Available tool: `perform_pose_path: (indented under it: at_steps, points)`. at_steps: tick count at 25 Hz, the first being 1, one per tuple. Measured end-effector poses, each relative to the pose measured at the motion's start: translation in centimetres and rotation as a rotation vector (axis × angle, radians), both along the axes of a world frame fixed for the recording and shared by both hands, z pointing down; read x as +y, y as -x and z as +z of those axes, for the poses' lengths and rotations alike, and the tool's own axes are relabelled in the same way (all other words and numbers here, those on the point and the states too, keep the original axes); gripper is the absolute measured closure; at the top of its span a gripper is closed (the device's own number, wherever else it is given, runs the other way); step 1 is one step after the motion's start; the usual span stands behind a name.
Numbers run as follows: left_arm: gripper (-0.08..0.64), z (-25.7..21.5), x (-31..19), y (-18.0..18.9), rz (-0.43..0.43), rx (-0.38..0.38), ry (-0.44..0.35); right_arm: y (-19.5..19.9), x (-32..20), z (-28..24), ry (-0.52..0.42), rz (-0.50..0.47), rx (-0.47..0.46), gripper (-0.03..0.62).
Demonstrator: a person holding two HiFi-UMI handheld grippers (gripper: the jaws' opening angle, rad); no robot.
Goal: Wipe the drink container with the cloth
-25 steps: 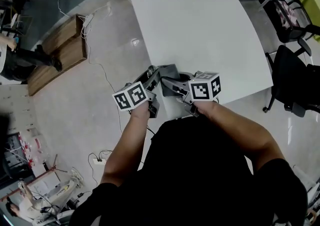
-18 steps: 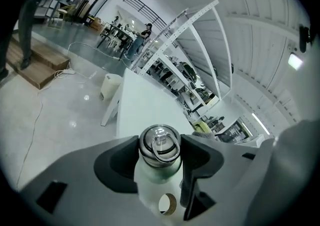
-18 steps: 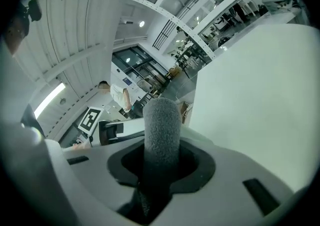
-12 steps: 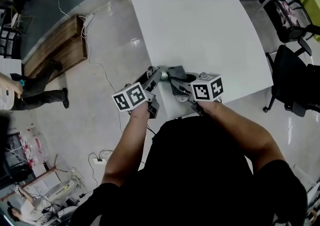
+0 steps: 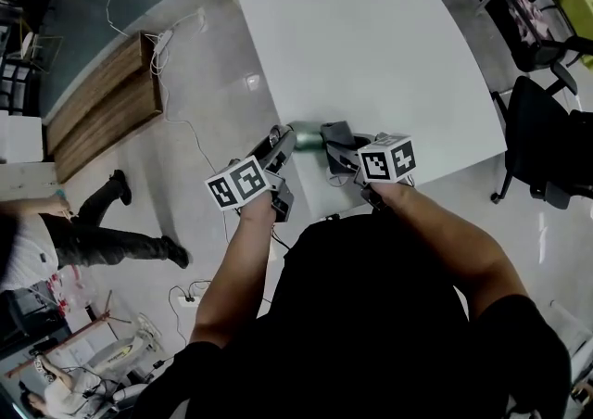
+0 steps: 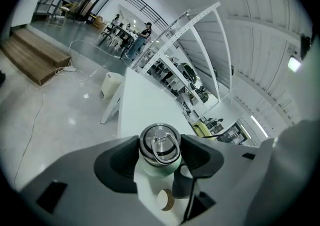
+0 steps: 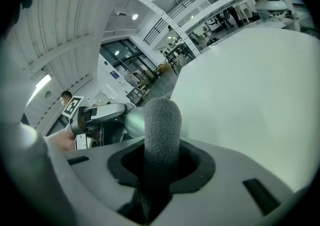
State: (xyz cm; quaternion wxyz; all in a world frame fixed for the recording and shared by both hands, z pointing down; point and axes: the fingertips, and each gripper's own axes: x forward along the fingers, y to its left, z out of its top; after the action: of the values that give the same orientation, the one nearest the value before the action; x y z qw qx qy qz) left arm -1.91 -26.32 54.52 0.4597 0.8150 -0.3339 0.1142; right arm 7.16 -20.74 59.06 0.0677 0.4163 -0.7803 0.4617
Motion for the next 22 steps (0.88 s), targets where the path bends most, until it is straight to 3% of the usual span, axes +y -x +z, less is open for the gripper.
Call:
perform_pose_path:
  at_steps: [6,10,18,22]
  points:
    - [0.299,0.5,0.1,0.8,-0.039,0.045,0.045,-1.2,0.6,2.0,0.069,0.020,0.070,0.486]
    - [0.299,0.4,0.4,0.9,-0.019,0.043,0.028,-1.8,0.6,1.6,0.070,0.038,0.083,0.486]
    - [0.299,0.1,2.1,-1.0,0.189,-0.063,-0.114,-2.8,0.1,-3.2,-0.097,-0.064,0.160,0.486]
    - [0.299,-0.1,3.2,-2.4,0.314,-0.140,-0.222,-2.6,-0.4,-5.7,-0.135,-0.090,0.104,0.486]
